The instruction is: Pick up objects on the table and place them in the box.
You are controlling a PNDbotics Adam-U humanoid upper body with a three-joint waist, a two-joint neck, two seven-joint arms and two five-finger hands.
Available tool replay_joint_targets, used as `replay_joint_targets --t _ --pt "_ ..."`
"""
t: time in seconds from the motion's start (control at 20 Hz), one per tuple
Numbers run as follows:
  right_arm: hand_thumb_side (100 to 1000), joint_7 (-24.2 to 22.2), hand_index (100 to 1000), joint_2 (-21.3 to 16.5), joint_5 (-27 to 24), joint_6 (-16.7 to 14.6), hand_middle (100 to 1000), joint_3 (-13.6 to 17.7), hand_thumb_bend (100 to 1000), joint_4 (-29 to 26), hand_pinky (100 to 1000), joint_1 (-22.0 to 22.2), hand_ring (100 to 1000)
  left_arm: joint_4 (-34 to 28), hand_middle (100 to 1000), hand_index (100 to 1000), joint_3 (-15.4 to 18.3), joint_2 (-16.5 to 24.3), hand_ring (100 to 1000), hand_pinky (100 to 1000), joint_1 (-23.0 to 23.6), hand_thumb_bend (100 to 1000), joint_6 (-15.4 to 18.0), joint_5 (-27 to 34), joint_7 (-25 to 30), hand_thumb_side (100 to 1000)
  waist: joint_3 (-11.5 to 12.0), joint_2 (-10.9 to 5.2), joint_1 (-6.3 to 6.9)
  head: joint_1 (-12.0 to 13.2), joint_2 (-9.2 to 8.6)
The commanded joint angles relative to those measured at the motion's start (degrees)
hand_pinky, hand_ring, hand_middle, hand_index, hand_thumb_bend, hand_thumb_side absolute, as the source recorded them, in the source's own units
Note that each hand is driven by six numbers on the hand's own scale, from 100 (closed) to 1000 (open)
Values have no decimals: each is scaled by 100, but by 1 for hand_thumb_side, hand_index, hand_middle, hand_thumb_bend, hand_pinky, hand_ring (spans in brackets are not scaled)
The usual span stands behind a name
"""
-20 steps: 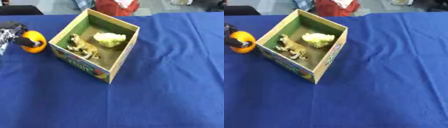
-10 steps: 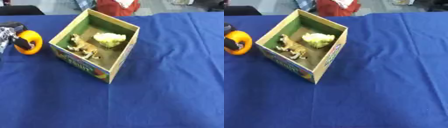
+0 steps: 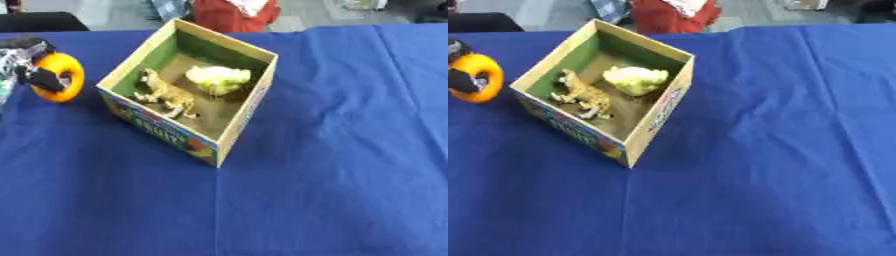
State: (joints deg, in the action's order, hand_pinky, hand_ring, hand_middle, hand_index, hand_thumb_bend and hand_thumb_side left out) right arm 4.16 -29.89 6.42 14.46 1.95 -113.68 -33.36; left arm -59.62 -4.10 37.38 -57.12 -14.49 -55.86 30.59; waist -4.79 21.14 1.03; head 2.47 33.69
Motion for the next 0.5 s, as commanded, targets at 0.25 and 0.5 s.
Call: replay_joint_targets --t 0.25,0.5 --pt "950 13 822 -66 26 24 582 75 100 -91 697 -38 729 -530 523 663 -37 243 600 301 -234 100 -31 -321 -452 163 25 -207 18 -38 8" --pt "950 11 822 -66 20 23 583 66 100 -91 697 -45 729 -812 563 702 -122 170 611 318 -355 100 132 -467 -726 172 23 -231 17 -35 18"
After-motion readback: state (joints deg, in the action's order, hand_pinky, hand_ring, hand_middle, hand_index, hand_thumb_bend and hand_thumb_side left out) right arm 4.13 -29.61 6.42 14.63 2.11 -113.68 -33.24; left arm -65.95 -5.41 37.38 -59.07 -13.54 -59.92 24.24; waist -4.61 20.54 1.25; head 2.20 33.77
